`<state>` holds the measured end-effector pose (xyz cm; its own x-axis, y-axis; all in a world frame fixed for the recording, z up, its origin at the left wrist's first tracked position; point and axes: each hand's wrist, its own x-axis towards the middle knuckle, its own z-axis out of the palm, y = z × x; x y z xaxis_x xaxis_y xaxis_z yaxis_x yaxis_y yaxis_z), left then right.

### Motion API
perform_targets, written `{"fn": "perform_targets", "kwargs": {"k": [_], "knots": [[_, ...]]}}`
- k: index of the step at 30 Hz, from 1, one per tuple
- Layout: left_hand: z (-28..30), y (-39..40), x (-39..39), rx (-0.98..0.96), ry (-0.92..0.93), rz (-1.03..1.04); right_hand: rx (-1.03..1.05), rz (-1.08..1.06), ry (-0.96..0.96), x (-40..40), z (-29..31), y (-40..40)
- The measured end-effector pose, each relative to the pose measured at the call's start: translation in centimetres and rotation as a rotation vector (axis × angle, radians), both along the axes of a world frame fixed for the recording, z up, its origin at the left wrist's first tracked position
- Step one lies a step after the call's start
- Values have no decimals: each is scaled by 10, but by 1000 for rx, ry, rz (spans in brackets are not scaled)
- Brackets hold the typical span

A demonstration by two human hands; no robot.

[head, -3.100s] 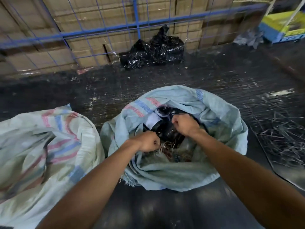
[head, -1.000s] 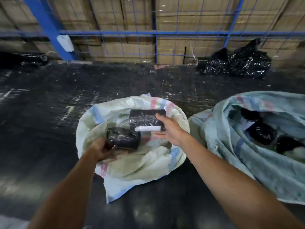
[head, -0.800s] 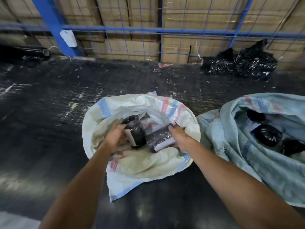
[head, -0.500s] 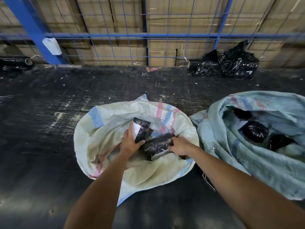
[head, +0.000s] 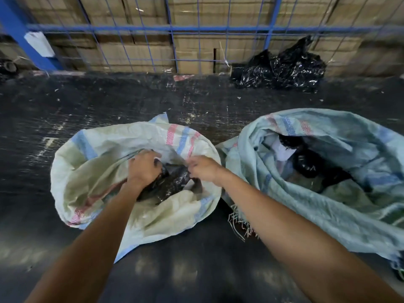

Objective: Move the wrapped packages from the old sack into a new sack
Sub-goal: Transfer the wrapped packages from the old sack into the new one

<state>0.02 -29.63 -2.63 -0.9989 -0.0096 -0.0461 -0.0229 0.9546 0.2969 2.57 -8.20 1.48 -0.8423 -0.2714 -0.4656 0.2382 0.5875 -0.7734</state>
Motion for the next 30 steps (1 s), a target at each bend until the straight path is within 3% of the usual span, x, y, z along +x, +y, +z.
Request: {"fn": "perform_targets", "kwargs": {"k": [3,5,7,9,12,13,15,18,21,25,27,30], "knots": [[47,73,-5,209,250,-118,-148,-241,188,0,34,57],[70,133,0,333,354,-265,38,-387,392,6,38,113],[76,198,6,403,395,-460,227,-532,442,18,30,174],[68,262,15,372,282,-730,378,-551,310,32,11,232],[43,325,26,-85,-110,-1077,671,-187,-68,57,-15,298],[35,333,26,-260,-253,-1096,732,-97,-156,63,-19,310],[23,335,16,-423,-466,-1009,765,-62,-229,63,-27,331],[27,331,3,-555,-576,-937,862,-33,-214,55,-27,337],[43,342,7,-622,-495,-973,928,26,-242,49,-28,336],[19,356,27,-752,-420,-1045,946,28,-389,41,-28,342],[10,356,32,-704,-471,-1065,965,29,-440,44,-24,345],[20,357,32,-448,-722,-893,1007,26,-487,54,-19,350]]}}
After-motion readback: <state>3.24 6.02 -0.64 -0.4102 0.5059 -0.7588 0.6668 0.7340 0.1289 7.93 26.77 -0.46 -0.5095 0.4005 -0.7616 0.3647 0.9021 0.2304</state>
